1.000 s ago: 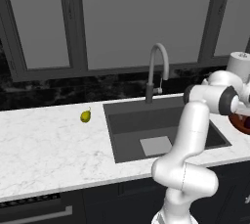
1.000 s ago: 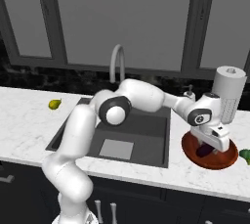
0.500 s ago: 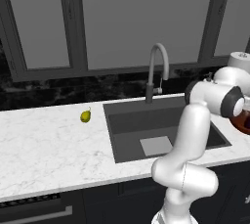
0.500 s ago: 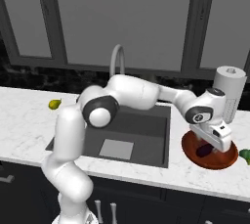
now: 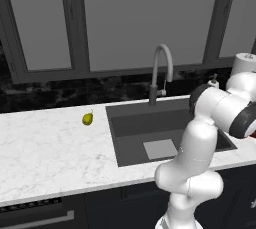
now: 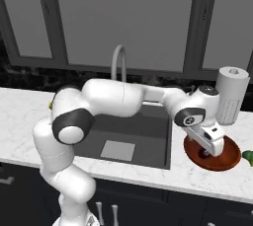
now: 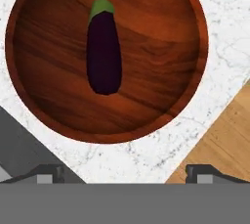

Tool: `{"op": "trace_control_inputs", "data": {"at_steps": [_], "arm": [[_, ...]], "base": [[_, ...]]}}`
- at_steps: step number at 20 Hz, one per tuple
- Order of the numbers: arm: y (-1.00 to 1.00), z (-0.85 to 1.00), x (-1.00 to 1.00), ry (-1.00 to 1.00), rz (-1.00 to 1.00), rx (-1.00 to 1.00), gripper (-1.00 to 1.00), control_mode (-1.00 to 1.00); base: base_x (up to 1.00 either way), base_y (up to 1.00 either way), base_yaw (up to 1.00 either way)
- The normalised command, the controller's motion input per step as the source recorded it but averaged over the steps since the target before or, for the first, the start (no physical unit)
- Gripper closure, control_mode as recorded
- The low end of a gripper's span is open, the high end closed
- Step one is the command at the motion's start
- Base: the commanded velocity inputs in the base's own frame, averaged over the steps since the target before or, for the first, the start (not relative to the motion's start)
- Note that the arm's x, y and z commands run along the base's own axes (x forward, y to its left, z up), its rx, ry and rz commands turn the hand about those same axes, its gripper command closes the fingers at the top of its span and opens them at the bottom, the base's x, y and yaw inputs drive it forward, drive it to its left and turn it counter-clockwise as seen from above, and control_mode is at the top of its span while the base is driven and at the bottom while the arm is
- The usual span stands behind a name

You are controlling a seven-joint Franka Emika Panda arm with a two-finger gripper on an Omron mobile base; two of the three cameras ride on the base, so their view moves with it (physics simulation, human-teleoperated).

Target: Pick the eggplant from the sink and place it in the bowl. Then pick the bowl and place it in the microwave. Then close the microwave door and press the start button.

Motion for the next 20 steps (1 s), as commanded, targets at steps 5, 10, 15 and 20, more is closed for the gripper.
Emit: {"op": "trace_control_inputs", "data": {"at_steps": [5, 10, 15, 20], "arm": [[0.14, 0.08, -0.42, 0.0, -0.37, 0.0, -1.0, -1.0], [0.39, 0.28, -0.28, 0.04, -0.04, -0.11, -1.0, -1.0], [0.45, 0.45, -0.22, 0.07, 0.0, -0.1, -1.0, -1.0], [0.53, 0.3, -0.15, 0.0, 0.09, -0.16, -1.0, -1.0]], "base": [[0.0, 0.0, 0.0], [0.0, 0.0, 0.0], [0.0, 0.0, 0.0], [0.0, 0.0, 0.0]]}}
